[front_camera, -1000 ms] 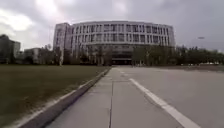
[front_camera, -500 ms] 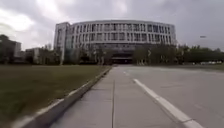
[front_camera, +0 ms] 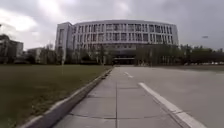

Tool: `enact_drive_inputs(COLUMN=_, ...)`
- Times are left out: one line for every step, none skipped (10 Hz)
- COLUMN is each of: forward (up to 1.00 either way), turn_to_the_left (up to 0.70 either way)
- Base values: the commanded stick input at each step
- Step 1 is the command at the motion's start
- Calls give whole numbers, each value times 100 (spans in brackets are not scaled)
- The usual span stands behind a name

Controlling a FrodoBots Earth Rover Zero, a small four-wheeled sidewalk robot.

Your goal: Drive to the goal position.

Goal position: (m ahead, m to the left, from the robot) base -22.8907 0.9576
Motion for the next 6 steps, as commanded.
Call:
enact_drive_inputs(forward=100, turn_to_the_left=-27)
enact_drive_inputs(forward=100, turn_to_the_left=-27)
enact_drive_inputs(forward=100, turn_to_the_left=-27)
enact_drive_inputs(forward=100, turn_to_the_left=-27)
enact_drive_inputs(forward=100, turn_to_the_left=-27)
enact_drive_inputs(forward=100, turn_to_the_left=-27)
